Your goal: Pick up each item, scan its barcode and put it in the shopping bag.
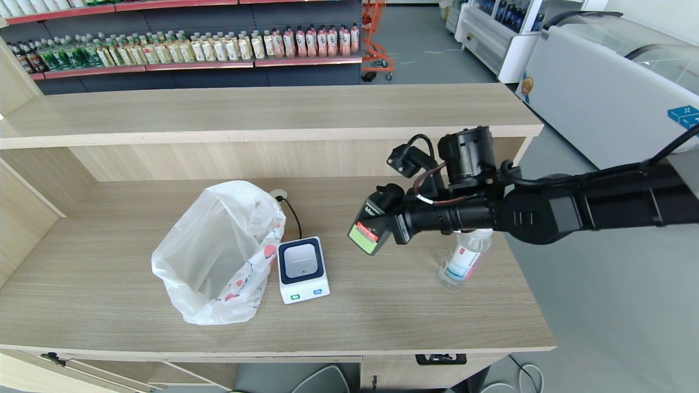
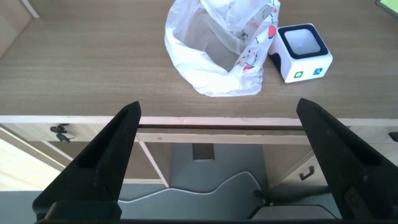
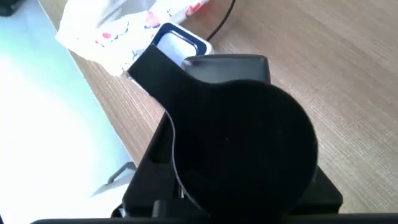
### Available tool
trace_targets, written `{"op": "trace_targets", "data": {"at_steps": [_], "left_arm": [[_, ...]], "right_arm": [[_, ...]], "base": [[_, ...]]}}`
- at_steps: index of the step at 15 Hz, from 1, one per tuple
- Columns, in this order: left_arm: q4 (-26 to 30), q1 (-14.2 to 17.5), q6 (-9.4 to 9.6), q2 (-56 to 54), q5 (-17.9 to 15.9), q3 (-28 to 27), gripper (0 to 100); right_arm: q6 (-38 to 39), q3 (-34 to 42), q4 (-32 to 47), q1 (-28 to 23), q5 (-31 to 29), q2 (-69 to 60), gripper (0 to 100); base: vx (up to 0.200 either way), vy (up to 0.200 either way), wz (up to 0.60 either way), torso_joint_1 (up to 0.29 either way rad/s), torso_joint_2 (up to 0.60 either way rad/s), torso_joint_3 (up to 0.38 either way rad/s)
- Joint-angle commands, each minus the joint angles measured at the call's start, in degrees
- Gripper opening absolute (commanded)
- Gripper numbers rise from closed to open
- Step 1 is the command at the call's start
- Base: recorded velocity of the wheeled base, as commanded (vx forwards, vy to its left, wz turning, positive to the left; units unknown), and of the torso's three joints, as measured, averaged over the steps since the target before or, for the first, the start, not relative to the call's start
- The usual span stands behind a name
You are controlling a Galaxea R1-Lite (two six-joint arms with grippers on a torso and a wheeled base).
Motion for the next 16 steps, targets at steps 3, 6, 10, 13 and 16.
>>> {"op": "trace_targets", "data": {"at_steps": [3, 6, 10, 13, 16], "left_arm": [[-0.09, -0.09, -0.01, 0.09, 0.00, 0.05, 100], [-0.09, -0.09, -0.01, 0.09, 0.00, 0.05, 100], [0.00, 0.00, -0.01, 0.09, 0.00, 0.05, 100], [-0.09, 0.00, -0.01, 0.09, 0.00, -0.04, 100], [0.00, 0.00, -0.01, 0.09, 0.00, 0.05, 100]], "right_arm": [[4.18, -0.34, 0.43, -4.38, 0.07, -9.35, 0], [2.60, 5.55, 0.25, -10.97, 0.25, -19.73, 0], [-23.15, 23.48, 0.34, -11.32, 0.42, -43.54, 0], [-57.17, 38.95, 0.08, -11.15, 8.77, -57.96, 0], [-88.54, 44.05, 0.78, -10.80, 20.46, -59.19, 0]], "base": [[0.000, 0.000, 0.00, 0.000, 0.00, 0.000], [0.000, 0.000, 0.00, 0.000, 0.00, 0.000], [0.000, 0.000, 0.00, 0.000, 0.00, 0.000], [0.000, 0.000, 0.00, 0.000, 0.00, 0.000], [0.000, 0.000, 0.00, 0.000, 0.00, 0.000]]}}
